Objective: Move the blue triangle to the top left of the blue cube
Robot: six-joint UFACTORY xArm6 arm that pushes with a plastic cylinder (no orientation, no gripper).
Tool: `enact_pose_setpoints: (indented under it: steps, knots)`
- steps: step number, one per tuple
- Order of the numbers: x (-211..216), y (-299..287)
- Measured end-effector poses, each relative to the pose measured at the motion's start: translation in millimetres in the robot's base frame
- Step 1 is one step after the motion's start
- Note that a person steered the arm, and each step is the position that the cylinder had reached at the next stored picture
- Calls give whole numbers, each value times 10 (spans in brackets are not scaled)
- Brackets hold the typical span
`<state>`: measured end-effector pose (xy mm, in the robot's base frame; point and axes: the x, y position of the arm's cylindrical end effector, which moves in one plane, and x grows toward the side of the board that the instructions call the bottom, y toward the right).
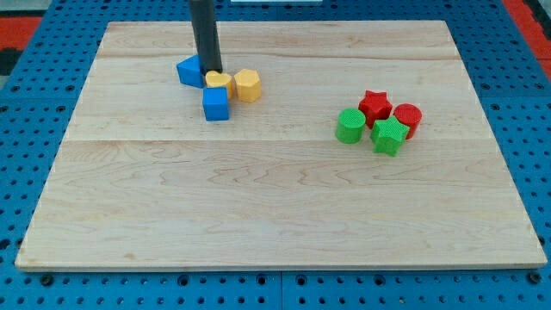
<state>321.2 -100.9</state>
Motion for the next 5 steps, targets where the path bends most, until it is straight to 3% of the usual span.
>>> enact_pose_setpoints:
  steps: [1, 2, 3, 4, 5]
  knots:
    - [278, 2]
    - [277, -215]
    - [471, -1044]
    - [-127, -1106]
    - [-298, -305]
